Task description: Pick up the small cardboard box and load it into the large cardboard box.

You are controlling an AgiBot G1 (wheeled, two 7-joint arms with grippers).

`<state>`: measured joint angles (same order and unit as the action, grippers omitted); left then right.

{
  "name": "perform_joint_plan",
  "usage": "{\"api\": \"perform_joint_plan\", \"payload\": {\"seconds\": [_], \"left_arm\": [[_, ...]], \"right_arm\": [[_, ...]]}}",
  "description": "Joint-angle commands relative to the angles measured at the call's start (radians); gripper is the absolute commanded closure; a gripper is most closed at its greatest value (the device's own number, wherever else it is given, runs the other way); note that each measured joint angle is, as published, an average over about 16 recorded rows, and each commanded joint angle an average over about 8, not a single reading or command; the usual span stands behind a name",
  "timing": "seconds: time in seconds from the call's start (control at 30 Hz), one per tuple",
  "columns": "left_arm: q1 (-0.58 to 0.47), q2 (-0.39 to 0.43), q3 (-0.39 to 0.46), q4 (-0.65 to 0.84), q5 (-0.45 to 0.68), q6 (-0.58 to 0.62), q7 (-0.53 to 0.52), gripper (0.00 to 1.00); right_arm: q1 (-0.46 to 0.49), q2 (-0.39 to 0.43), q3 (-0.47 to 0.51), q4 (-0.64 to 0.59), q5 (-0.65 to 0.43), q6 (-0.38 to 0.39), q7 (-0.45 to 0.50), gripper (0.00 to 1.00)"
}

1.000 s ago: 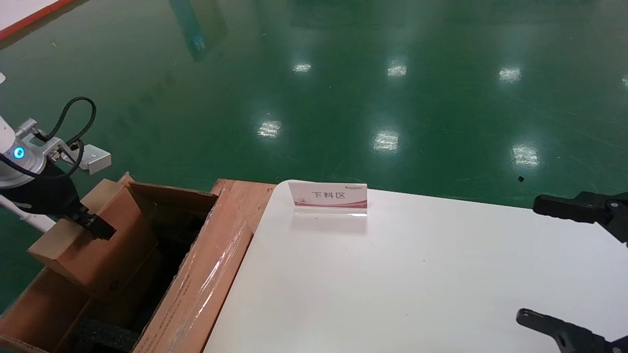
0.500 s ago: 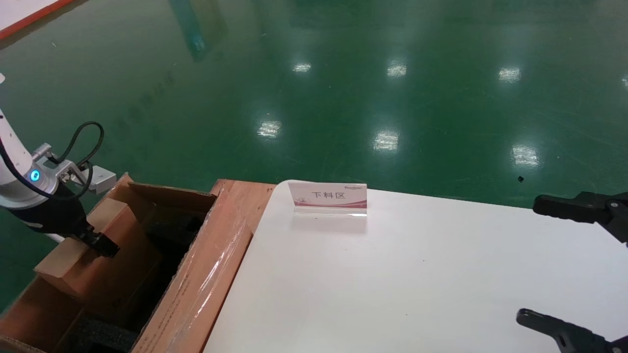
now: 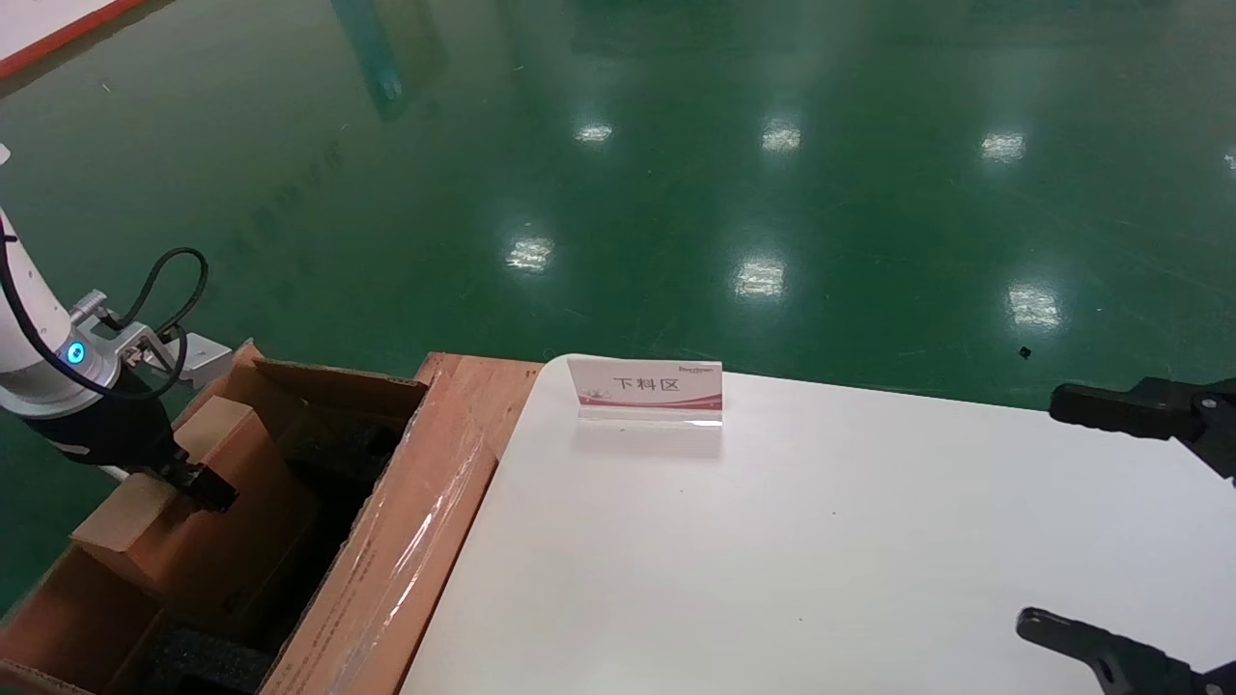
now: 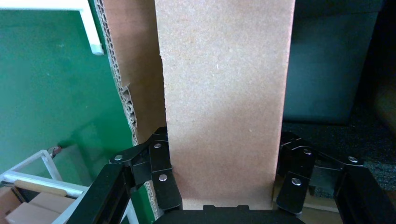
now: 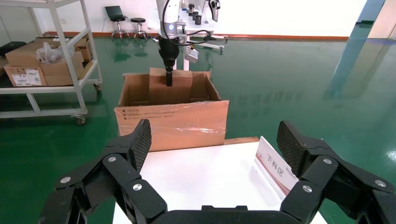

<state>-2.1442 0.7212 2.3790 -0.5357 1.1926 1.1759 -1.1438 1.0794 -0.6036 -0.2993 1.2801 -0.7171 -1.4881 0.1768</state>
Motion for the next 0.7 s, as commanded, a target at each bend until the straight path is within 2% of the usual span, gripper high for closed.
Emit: {"api": "perform_joint_plan", "payload": {"seconds": [0.03,0.7], "left_arm": [[0.000,0.000,0.000,0.001,-0.001,0.000,0.000,0.00],[-0.007,0.000,0.002,-0.006,0.005,0.000,-0.003,0.00]], "right_arm": [[0.000,0.000,0.000,0.000,0.000,0.000,0.000,0.00],[0.000,0.000,0.000,0.000,0.000,0.000,0.000,0.00]]}}
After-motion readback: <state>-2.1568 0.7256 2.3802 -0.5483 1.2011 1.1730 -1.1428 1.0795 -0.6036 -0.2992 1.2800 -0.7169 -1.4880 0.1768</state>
